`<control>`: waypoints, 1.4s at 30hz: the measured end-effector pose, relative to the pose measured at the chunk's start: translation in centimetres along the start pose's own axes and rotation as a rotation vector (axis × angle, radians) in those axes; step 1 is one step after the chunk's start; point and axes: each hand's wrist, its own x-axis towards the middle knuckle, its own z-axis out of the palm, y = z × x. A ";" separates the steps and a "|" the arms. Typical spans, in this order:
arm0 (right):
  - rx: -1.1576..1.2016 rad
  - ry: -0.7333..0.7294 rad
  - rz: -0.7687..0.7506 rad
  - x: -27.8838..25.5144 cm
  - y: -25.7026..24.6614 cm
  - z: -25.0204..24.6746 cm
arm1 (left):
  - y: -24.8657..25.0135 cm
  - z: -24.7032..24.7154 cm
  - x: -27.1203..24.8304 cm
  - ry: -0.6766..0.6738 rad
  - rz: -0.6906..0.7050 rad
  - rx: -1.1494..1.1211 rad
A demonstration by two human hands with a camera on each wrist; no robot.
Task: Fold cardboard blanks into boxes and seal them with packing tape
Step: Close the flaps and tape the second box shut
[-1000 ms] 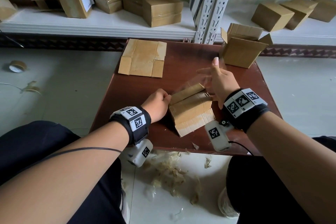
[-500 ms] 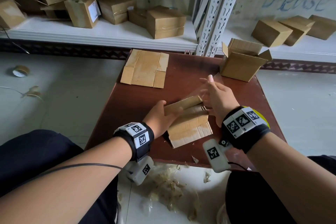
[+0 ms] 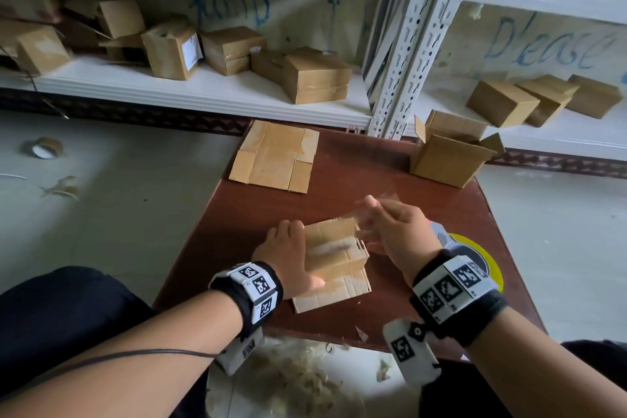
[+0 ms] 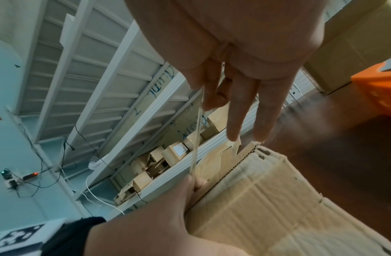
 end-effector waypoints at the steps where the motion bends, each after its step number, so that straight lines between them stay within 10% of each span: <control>1: -0.012 -0.014 -0.003 0.0 0.1 0.1 | -0.1 0.1 -0.1 -0.006 0.000 0.034; 19: 0.048 0.110 0.045 3.0 3.0 -1.0 | 0.0 1.5 -0.3 0.108 -0.015 0.397; 24: -0.448 0.061 0.047 2.9 2.0 -2.5 | 0.0 1.4 -0.3 0.092 0.033 0.428; 42: -0.704 0.042 -0.421 -2.0 -4.4 -2.6 | 0.0 1.8 -0.7 0.168 0.079 0.442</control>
